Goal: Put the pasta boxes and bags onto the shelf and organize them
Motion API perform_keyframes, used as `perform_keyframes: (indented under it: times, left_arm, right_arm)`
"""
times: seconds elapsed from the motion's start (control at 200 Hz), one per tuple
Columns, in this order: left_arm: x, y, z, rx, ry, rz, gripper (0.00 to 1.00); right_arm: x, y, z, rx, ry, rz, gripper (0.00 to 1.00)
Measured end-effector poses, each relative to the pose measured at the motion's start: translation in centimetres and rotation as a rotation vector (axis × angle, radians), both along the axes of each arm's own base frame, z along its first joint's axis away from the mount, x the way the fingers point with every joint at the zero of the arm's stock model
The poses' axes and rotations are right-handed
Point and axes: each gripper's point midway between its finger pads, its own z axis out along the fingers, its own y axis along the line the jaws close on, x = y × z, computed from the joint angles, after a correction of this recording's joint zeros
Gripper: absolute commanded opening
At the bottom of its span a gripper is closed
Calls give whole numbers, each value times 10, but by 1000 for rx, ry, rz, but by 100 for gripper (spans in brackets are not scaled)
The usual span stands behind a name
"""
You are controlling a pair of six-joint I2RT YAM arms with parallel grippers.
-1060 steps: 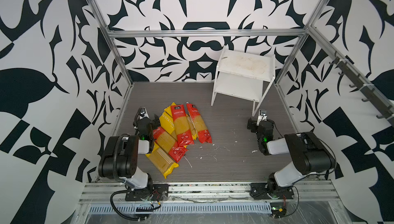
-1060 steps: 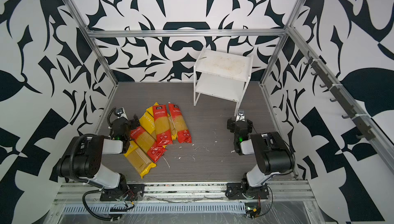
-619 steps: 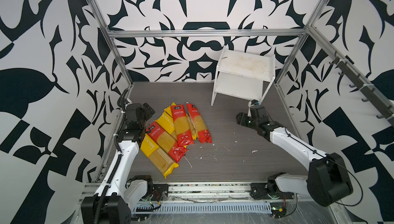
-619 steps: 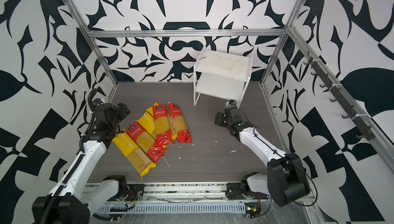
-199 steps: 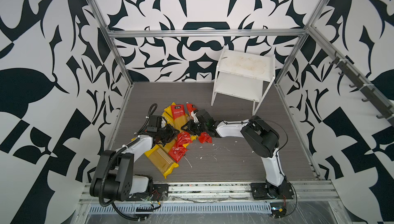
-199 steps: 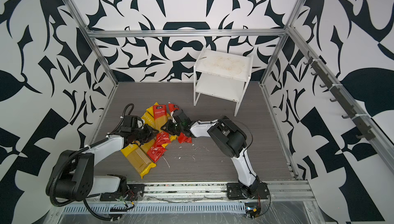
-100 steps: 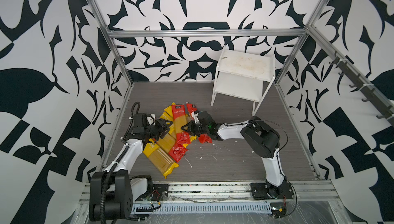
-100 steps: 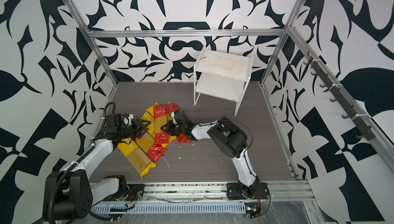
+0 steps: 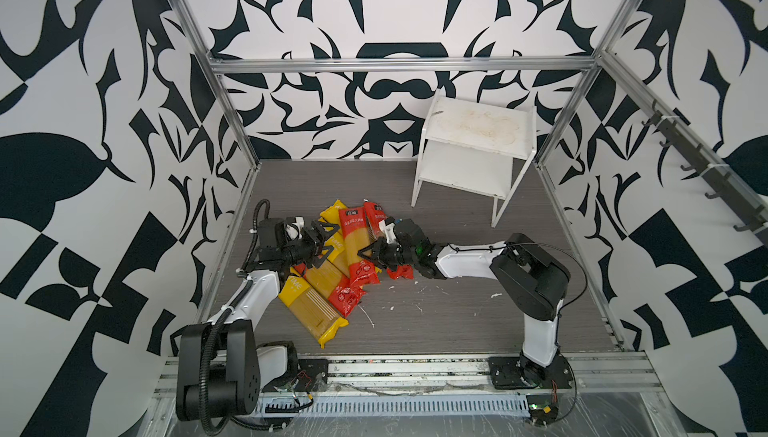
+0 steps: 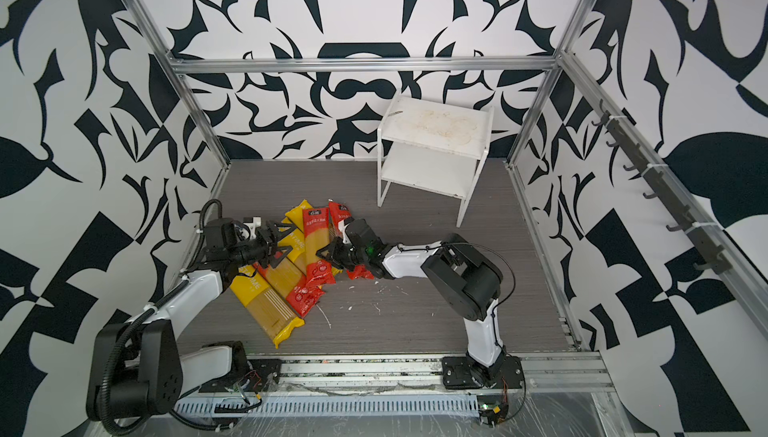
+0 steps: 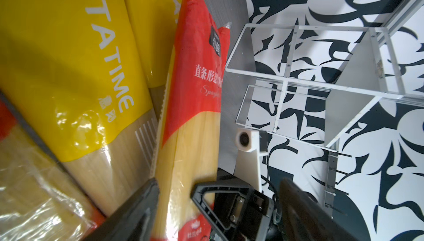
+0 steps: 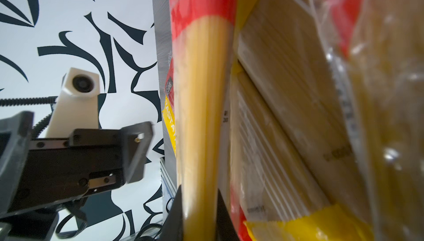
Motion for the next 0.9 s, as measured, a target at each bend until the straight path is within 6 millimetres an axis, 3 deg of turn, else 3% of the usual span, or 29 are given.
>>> perform_keyframes:
  times: [0.24,0.37,0.615,0.735,0.905]
  left_arm:
    - [1,-17,-21,20,61,-54,90]
    - [8,-31,-11,19,28,-86,86]
    - [19,-50,21,-11,-70,-123,54]
    - [19,-57,28,-29,-86,-141,39]
    - [18,-66,43,-49,-103,-160,30]
  right_arm:
    - [-11,2,33,43,-33,22,0]
    - [-23,2,53,62,-46,49,0]
    - [-40,-6,76,95,-57,79,3]
    - [-44,-14,82,105,-55,70,14]
    - [-44,-23,98,132,-88,52,30]
